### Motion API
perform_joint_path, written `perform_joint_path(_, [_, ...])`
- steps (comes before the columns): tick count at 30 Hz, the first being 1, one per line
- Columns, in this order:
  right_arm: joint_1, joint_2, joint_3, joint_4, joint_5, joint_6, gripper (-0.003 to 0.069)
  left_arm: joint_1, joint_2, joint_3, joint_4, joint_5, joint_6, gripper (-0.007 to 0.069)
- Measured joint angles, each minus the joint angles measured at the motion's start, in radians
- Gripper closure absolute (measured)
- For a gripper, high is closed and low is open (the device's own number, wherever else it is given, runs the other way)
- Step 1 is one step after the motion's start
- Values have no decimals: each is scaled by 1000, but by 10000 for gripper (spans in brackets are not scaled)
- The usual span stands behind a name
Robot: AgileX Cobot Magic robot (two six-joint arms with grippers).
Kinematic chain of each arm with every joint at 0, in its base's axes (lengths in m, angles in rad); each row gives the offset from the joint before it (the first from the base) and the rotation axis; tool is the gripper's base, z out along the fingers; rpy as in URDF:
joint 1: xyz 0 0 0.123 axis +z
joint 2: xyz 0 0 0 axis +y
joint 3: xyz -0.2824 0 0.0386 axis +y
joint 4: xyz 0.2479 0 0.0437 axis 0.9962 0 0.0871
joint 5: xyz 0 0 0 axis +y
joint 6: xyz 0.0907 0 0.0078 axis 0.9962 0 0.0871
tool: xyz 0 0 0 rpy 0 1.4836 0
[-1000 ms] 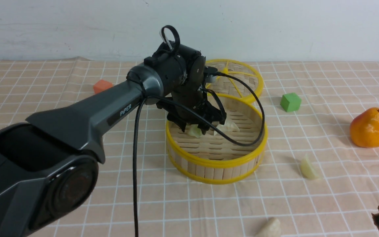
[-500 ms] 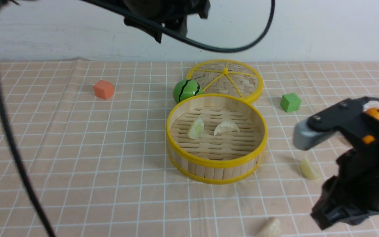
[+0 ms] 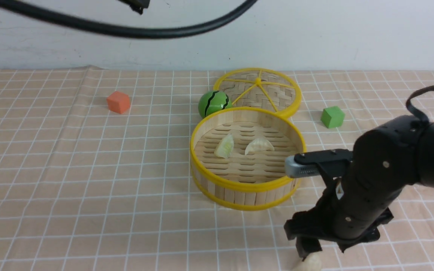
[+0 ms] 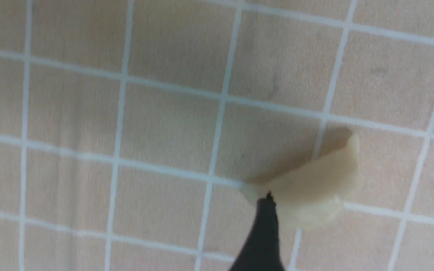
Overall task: Put the dumplings into the steamer on the table with the brown tablecloth.
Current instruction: 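Reach for and grasp a dumpling lying on the table beside the steamer, then place the dumpling in the bamboo steamer basket with the right gripper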
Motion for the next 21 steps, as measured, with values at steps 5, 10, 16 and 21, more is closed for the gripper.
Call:
perform_joint_path(5, [0,76,-1,0,-21,65,4,0,-103,135,-8,-28,3,638])
perform_joint_path(10, [2,116,-4,10,-3,73,95,0,-175,238,-8,-97,4,638])
perform_joint_path(16, [20,112,-5,19,26,40,297,0,-212,272,-5,-118,4,638])
perform_joint_path(21, [26,78,-5,-7,36,-11,291,0,-216,272,-2,-118,4,638])
